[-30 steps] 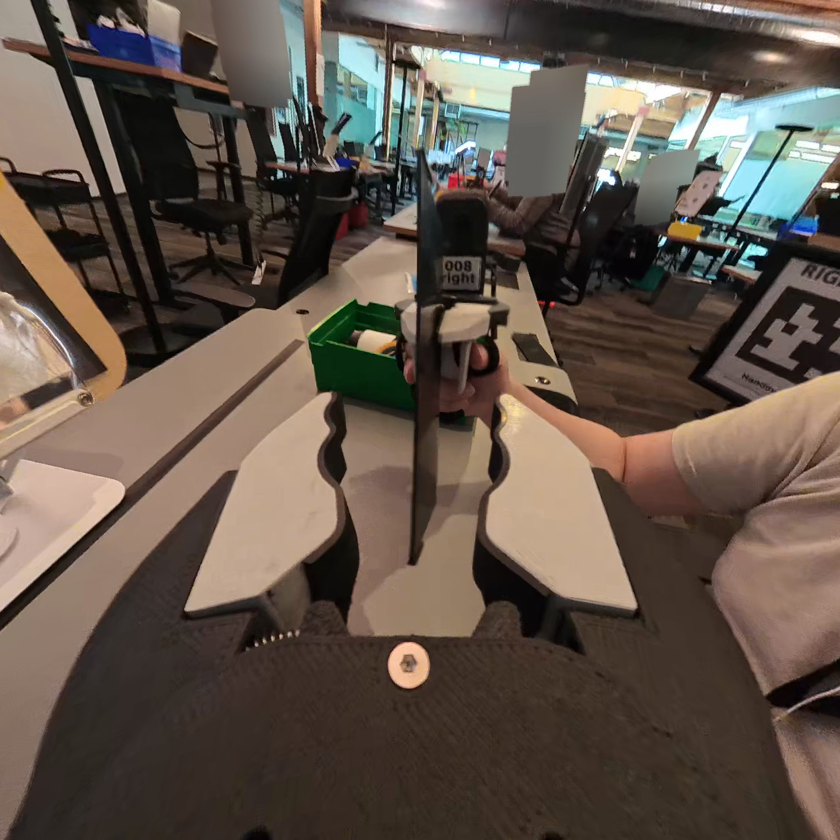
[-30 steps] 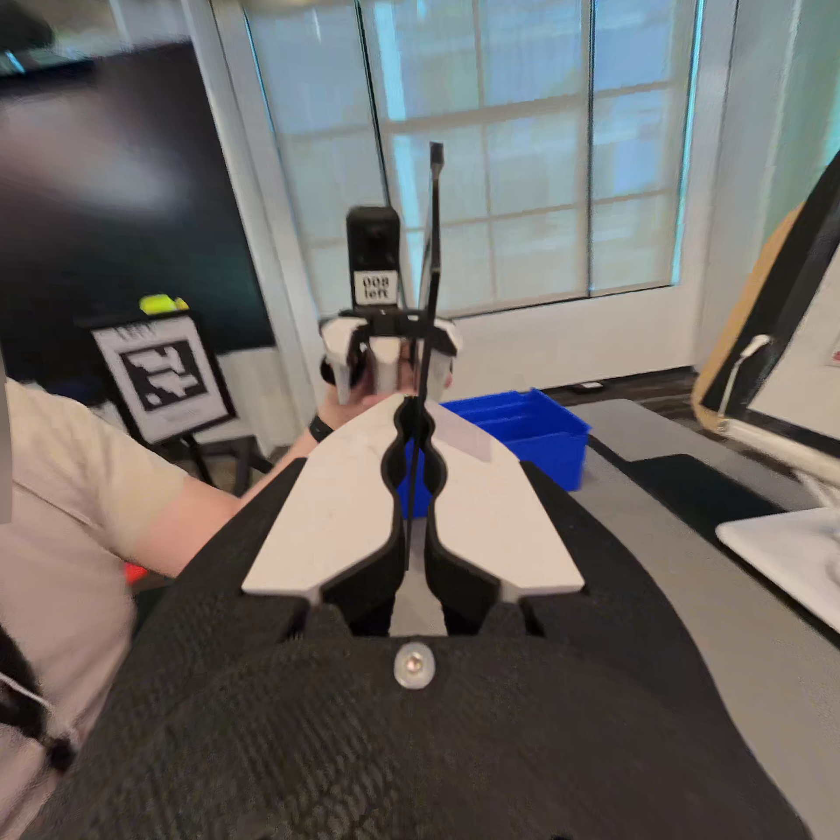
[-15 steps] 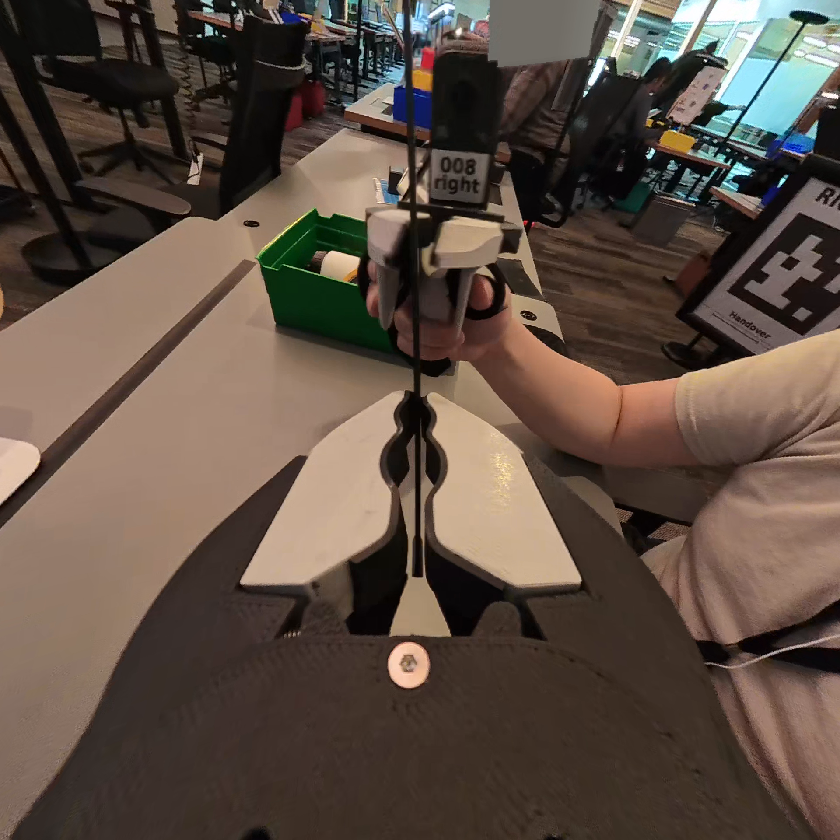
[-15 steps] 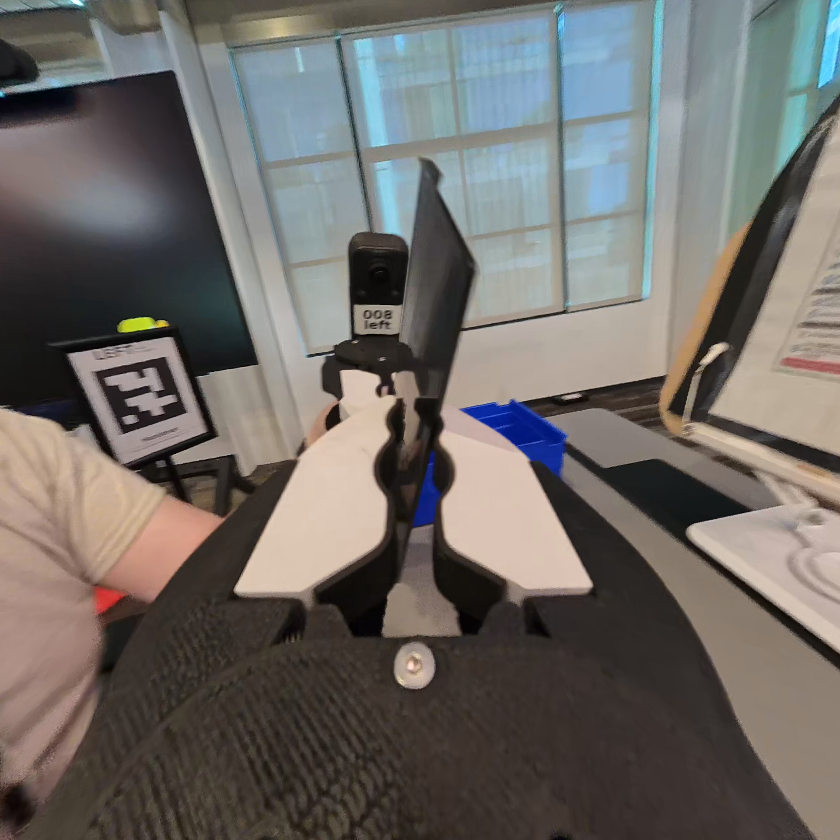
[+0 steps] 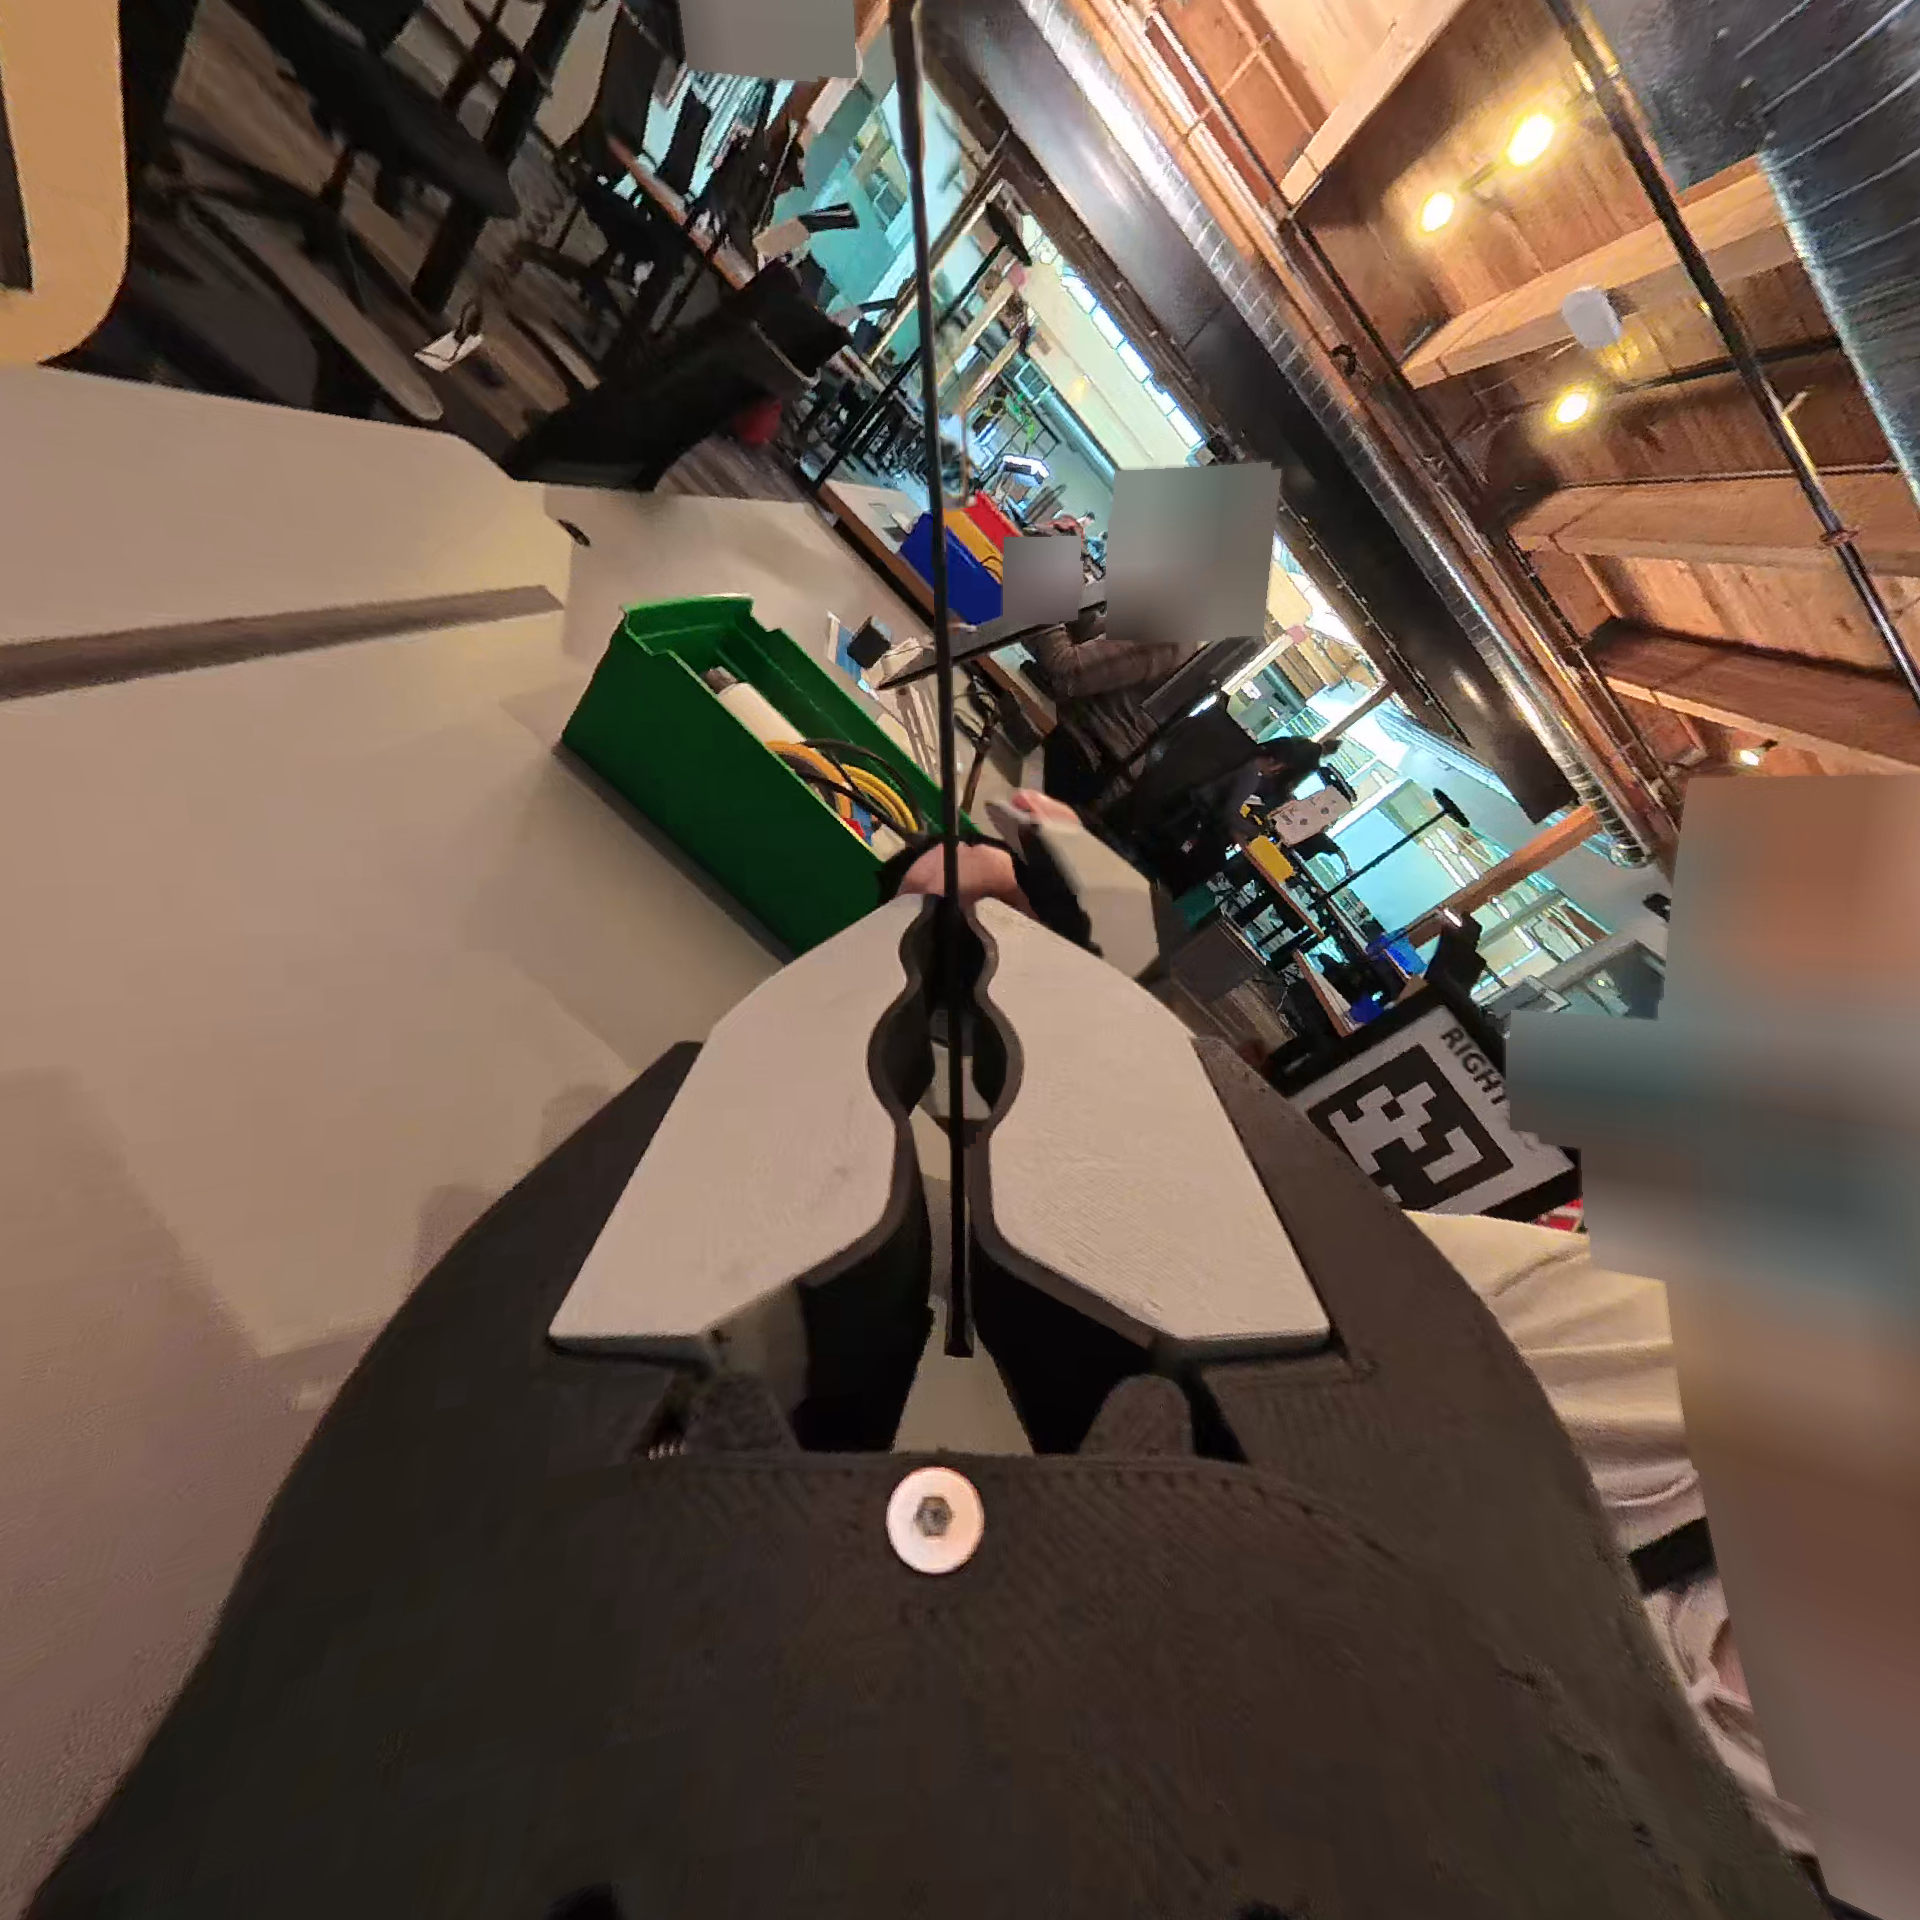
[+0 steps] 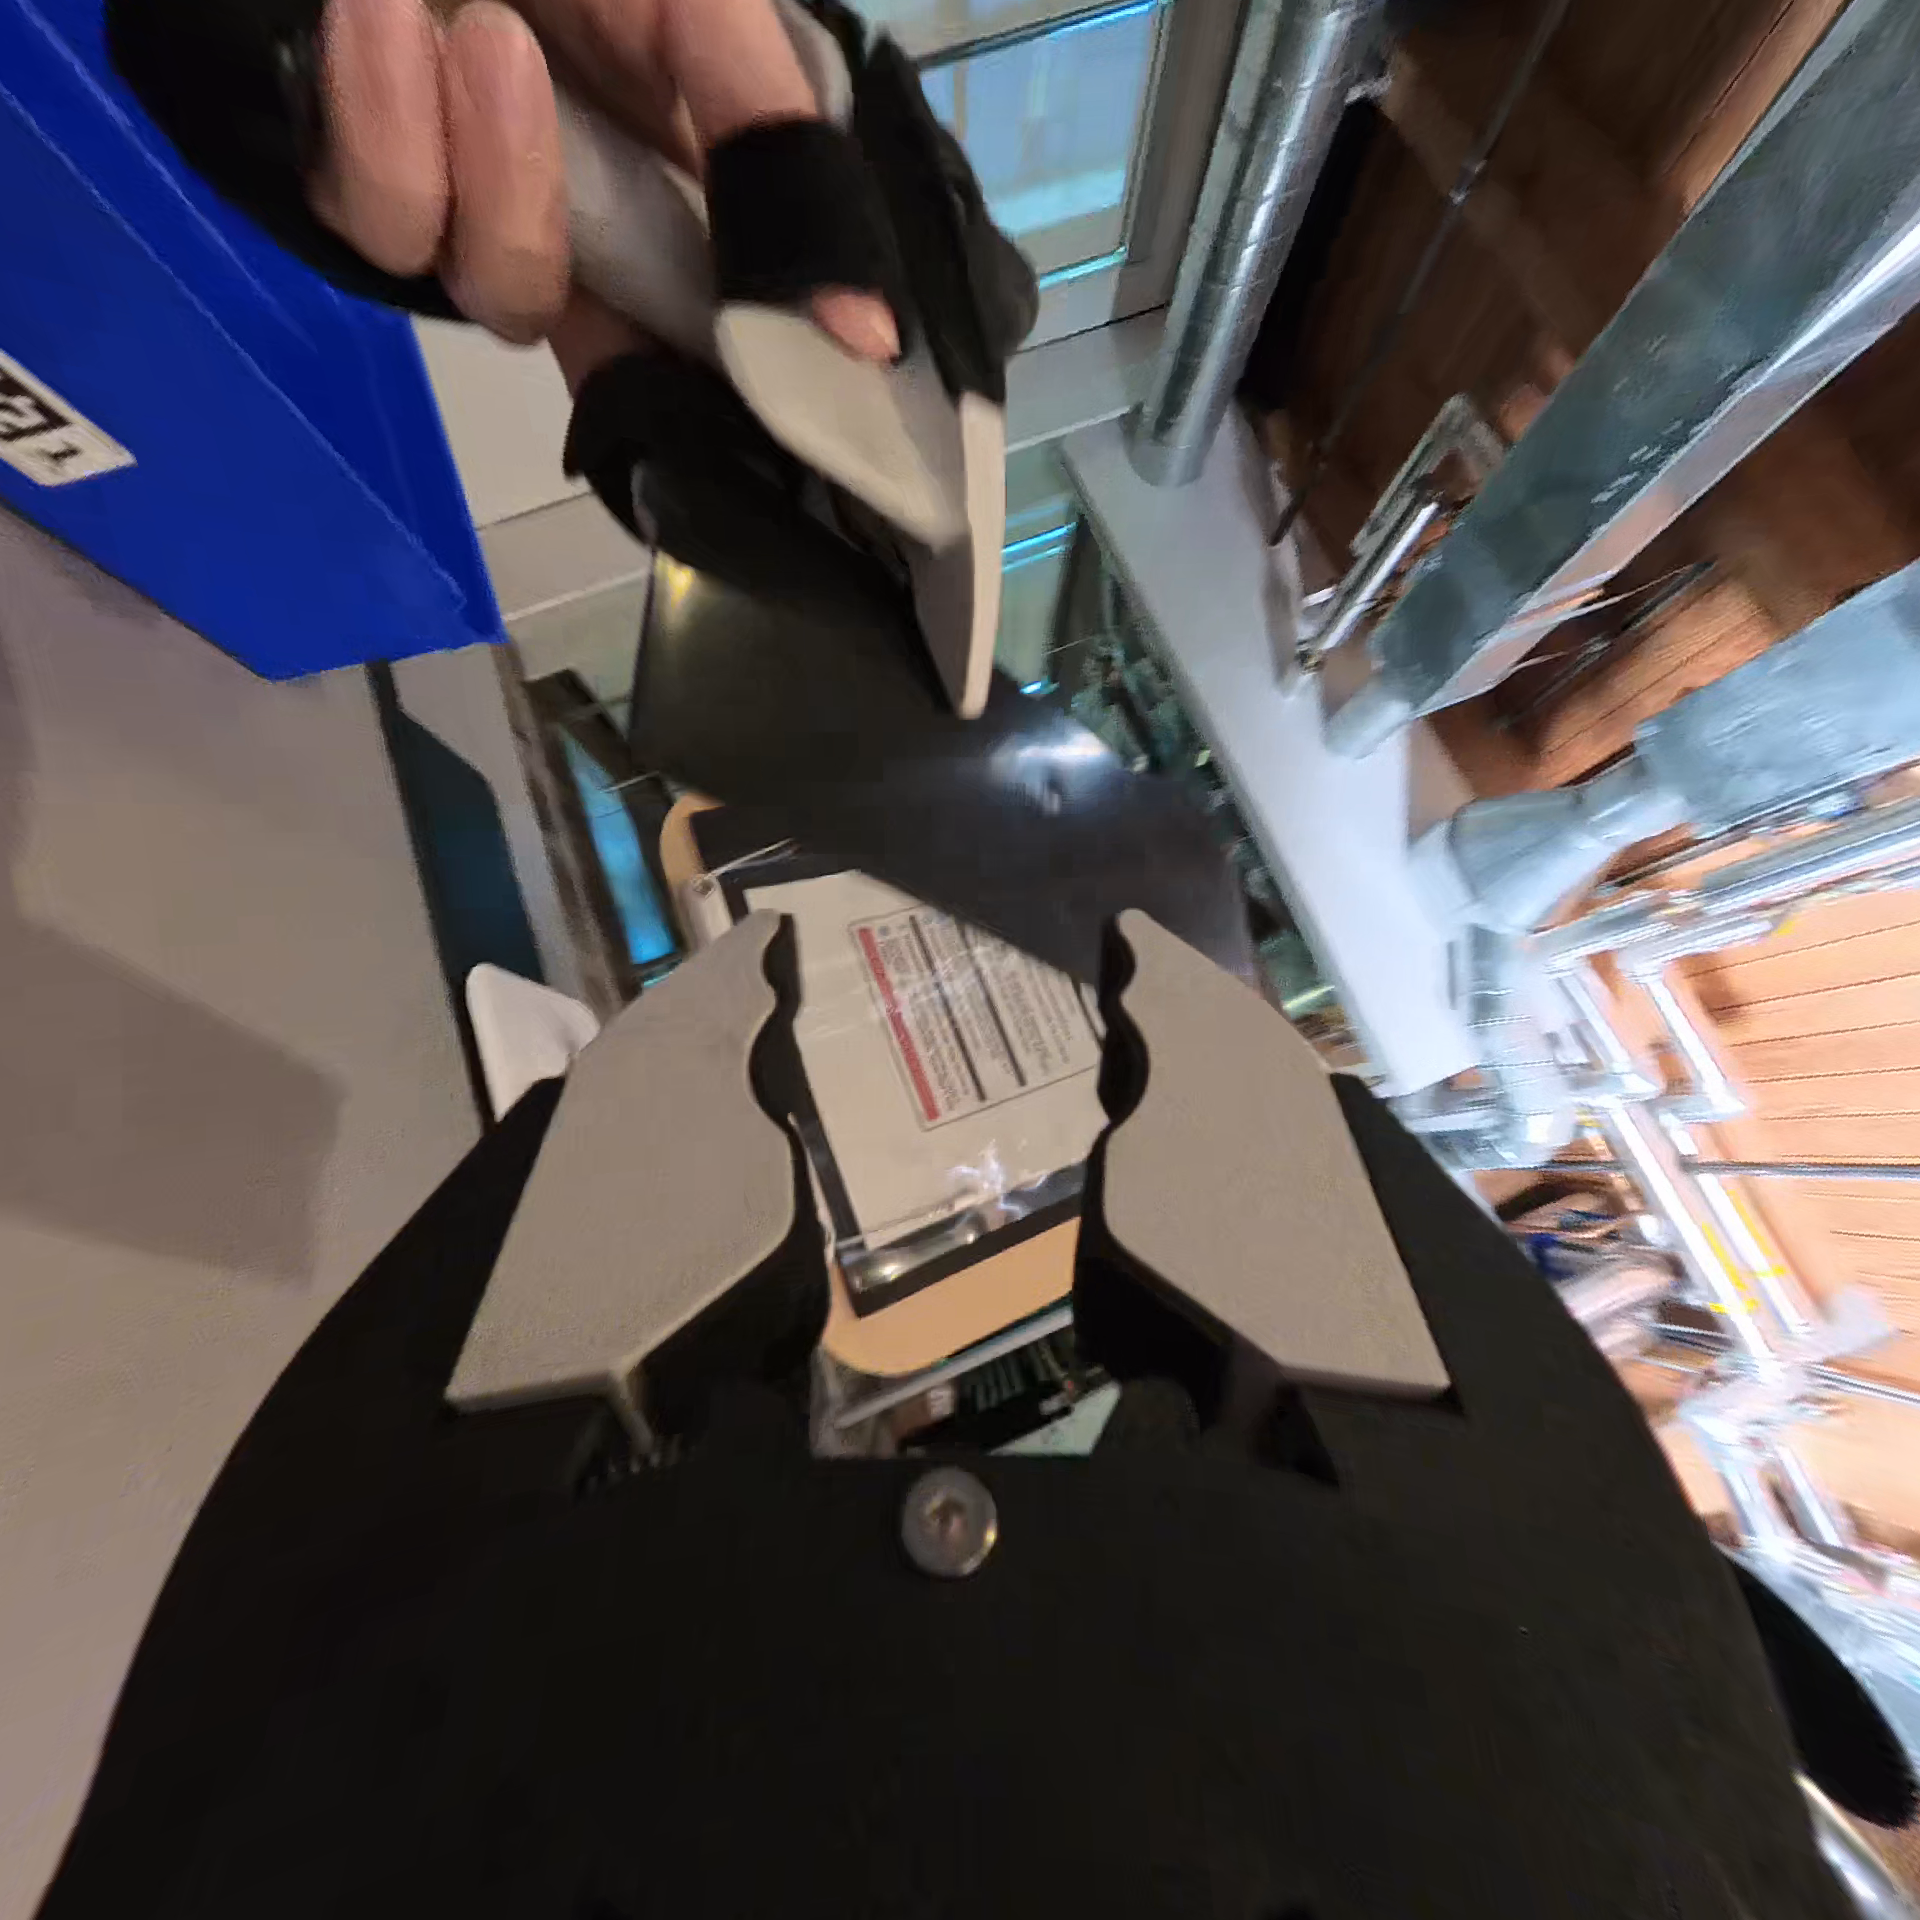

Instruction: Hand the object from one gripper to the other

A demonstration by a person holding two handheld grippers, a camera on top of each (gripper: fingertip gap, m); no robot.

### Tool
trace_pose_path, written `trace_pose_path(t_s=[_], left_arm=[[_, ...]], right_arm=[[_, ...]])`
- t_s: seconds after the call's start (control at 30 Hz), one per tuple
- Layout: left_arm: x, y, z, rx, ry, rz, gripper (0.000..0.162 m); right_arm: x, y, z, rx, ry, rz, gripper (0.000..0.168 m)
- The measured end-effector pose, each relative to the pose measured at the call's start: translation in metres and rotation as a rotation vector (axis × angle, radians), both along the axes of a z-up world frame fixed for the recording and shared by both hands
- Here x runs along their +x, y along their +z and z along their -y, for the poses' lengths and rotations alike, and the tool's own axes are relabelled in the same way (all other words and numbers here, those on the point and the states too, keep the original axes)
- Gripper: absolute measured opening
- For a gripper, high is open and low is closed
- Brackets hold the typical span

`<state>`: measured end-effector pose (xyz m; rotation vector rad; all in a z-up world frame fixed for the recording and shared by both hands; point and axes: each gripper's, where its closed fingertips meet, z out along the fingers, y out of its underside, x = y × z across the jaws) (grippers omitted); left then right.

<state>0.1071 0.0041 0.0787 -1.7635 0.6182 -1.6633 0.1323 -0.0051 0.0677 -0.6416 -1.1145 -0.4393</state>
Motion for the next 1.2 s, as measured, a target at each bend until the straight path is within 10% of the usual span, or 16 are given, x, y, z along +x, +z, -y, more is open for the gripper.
trace_pose_path(t_s=[0.47,0.73,0.9,1.07,1.2], left_arm=[[0.023,-0.011,0.004,-0.125,-0.128,0.066,0.007],[0.007,0.03,-0.008,0.249,0.105,0.127,0.058],[0.005,0.046,0.001,0.482,0.158,0.118,0.069],[0.009,0.038,0.006,0.498,0.084,0.084,0.074],[0.018,0.015,0.012,0.46,-0.016,-0.013,0.066]], right_arm=[[-0.003,0.0,0.003,0.036,-0.03,-0.037,0.01],[0.04,0.009,-0.012,-0.196,0.007,-0.117,0.003],[0.05,-0.008,-0.034,-0.739,0.171,-0.333,0.003],[0.009,-0.019,-0.005,-1.506,0.676,-0.522,0.002],[-0.001,-0.024,0.004,-1.673,0.813,-0.547,0.002]])
